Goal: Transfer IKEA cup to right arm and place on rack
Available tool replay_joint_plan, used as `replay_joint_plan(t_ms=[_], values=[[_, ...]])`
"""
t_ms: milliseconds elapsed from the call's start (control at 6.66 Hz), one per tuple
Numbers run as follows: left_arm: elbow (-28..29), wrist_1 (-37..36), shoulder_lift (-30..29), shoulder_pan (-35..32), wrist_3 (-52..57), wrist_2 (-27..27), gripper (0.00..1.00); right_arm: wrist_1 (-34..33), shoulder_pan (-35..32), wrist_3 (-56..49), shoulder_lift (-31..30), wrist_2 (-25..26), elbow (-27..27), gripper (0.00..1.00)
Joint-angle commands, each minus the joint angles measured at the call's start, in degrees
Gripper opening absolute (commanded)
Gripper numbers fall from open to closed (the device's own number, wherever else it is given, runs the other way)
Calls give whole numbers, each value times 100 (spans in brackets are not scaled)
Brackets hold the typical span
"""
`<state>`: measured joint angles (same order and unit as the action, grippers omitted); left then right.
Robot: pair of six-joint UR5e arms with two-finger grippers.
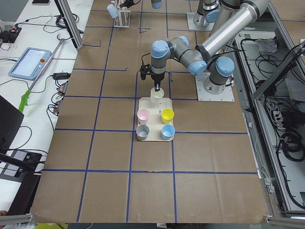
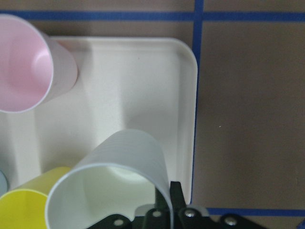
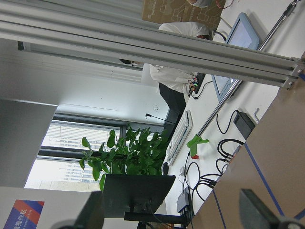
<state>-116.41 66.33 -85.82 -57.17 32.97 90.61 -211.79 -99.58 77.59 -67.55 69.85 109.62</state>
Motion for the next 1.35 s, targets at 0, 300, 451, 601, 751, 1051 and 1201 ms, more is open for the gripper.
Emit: replay_joint_plan(t_ms=[0,300,451,601,751,1051,1201], values=[[1413,957,-241,-268,-134,-366,0,-3,0,45,58,2,-2,100],[2051,996,-497,-513,41,-1094,0,15,0,36,58,2,42,100],[2035,900,-498,-540,182,-1768,0,15,0,54,93,20,42,100],[1939,629,-489,-541,488,-2184,0,15,0,54,145,37,42,100],[1869,270,-541,-549,865,-2875,0,6,0,45,155,29,34,100],[1571,-555,-778,-576,1305,-4088,0,-81,-79,480,242,2,68,100],[1169,-1474,-970,-584,1613,-4704,0,-708,-227,1102,504,20,103,99]])
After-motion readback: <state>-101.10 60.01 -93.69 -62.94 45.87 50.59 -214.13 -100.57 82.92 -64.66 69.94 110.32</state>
